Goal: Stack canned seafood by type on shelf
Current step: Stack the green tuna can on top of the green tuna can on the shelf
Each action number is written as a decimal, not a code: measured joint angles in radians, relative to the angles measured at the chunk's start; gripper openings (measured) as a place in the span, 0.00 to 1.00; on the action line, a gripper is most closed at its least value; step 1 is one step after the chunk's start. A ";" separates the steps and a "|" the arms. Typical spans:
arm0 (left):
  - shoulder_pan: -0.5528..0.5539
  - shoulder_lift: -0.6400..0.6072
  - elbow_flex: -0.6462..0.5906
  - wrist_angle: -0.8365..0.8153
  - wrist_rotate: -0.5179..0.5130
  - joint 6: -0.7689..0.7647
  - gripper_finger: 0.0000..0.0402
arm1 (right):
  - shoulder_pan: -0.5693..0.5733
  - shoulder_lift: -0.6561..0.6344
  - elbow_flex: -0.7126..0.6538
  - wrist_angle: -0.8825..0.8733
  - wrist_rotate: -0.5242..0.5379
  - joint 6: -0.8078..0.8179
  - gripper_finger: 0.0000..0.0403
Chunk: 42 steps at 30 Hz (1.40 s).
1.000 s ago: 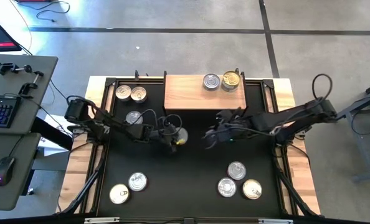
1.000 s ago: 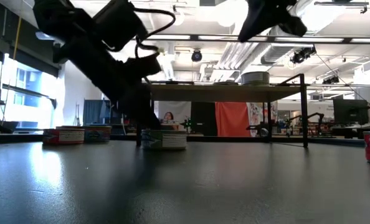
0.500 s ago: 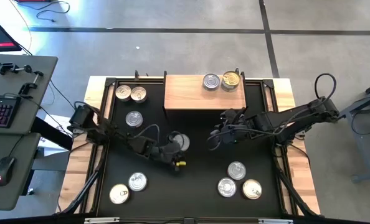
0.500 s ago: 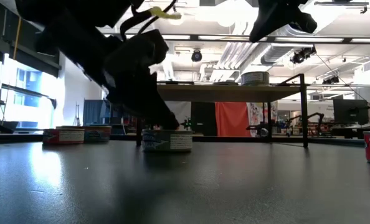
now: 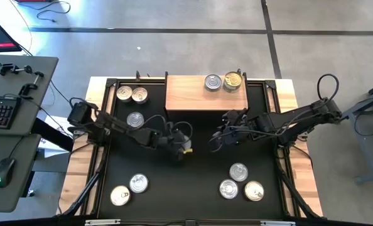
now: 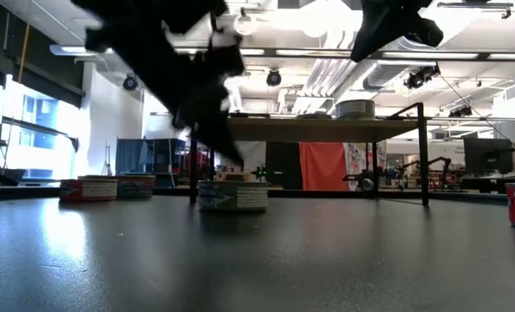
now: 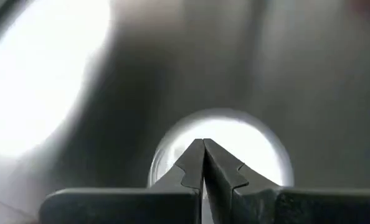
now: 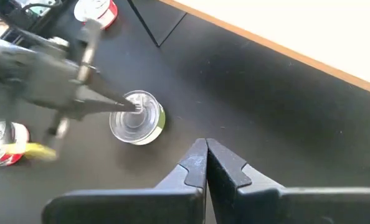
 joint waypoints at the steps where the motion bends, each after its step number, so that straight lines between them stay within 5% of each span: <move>1: 0.011 0.017 -0.001 -0.001 0.034 0.000 0.00 | 0.000 0.000 0.000 0.000 0.000 -0.003 0.00; 21: -0.125 0.167 0.003 0.347 0.151 -0.252 0.00 | 0.000 0.000 0.000 -0.024 -0.035 -0.032 0.00; 28: -0.100 0.013 -0.001 0.245 0.163 -0.120 0.00 | -0.002 0.014 -0.004 0.019 -0.137 -0.045 0.00; 31: -0.086 -0.094 0.001 0.107 0.128 -0.049 0.00 | -0.003 0.048 -0.077 0.140 -0.310 -0.095 0.00; 35: -0.095 -0.177 -0.031 0.000 0.104 -0.045 0.00 | -0.005 0.106 -0.256 0.510 -0.447 -0.031 0.00; 42: -0.167 -0.176 -0.245 0.296 0.112 -0.276 0.00 | -0.010 0.281 -0.466 0.982 -0.453 0.192 0.00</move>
